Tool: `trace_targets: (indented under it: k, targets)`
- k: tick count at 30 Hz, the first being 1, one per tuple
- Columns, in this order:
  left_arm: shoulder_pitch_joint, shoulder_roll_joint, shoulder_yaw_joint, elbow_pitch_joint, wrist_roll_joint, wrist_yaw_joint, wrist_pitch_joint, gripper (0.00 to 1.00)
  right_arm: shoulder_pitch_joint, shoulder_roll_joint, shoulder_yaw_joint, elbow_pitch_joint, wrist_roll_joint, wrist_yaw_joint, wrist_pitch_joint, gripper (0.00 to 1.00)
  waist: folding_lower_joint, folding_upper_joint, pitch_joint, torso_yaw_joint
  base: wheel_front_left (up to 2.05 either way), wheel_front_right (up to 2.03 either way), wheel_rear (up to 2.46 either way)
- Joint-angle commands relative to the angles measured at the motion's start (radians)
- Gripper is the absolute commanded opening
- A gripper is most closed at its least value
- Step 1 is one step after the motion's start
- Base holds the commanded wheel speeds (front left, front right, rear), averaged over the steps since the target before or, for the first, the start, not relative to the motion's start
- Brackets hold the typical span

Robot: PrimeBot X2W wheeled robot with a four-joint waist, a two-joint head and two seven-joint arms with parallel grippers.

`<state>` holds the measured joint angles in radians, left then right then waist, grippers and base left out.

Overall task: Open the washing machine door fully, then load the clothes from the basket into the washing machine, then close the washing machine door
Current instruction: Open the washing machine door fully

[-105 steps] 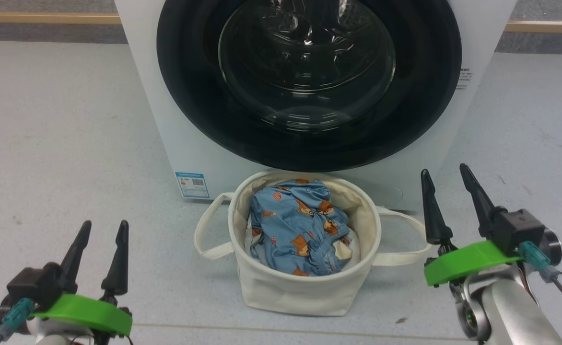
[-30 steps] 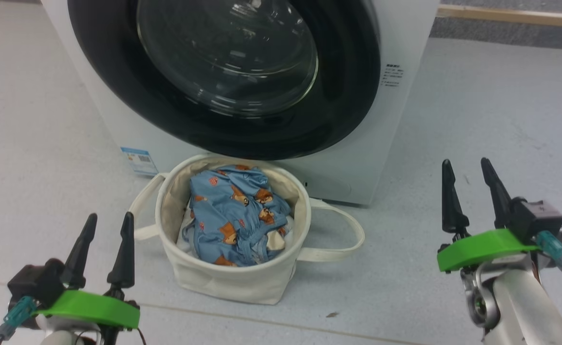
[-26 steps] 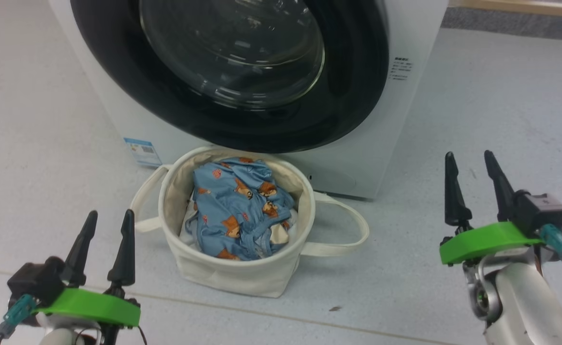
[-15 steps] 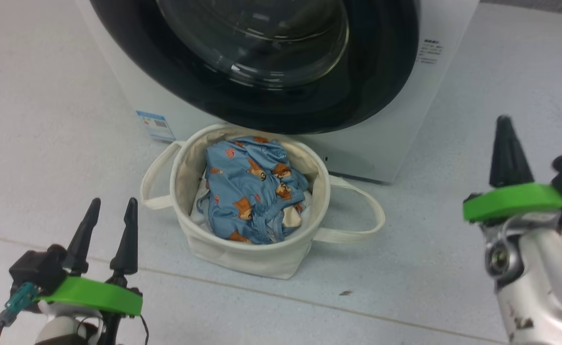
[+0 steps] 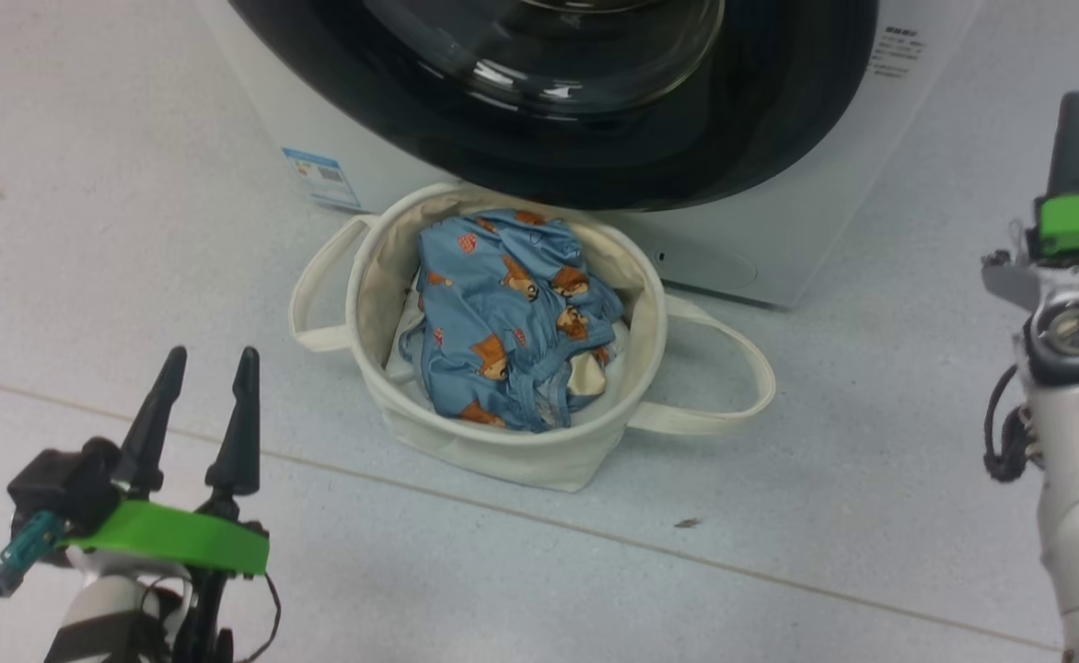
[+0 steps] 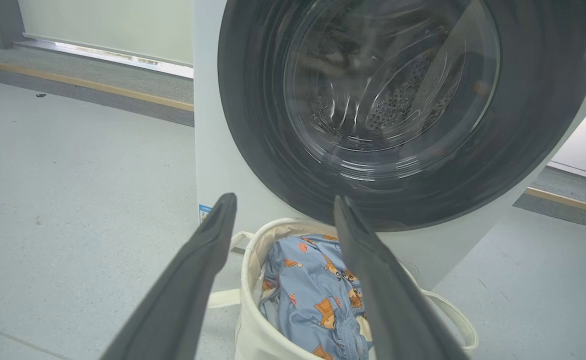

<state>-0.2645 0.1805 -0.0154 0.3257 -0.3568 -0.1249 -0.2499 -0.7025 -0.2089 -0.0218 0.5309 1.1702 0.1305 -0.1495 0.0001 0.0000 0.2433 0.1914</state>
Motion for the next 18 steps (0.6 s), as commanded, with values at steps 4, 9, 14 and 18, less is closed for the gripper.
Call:
trace_targets:
  k: [4,9,14,18]
  targets:
    - [-0.053,0.029,0.03,-0.035,-0.008,-0.006,-0.012,1.0,-0.075,-0.014,-0.003,-0.003,0.18,0.0,0.113,0.0,-0.0001,0.0,0.025,0.014,0.0,0.0,0.0]
    - [-0.059,0.028,0.03,-0.03,-0.008,-0.006,-0.012,1.0,-0.126,-0.024,-0.005,0.044,0.295,0.0,0.233,0.0,-0.0001,0.0,0.038,0.024,0.0,0.0,0.0]
    - [-0.064,0.026,0.04,-0.022,-0.012,-0.006,-0.012,1.0,-0.169,-0.043,0.014,0.072,0.299,0.0,0.253,0.0,-0.0001,0.0,0.053,0.038,0.0,0.0,0.0]
    - [-0.07,0.022,0.038,-0.022,-0.009,-0.006,-0.012,1.0,-0.201,-0.037,0.026,0.095,0.327,0.0,0.294,0.0,-0.0001,0.0,0.07,0.044,0.0,0.0,0.0]
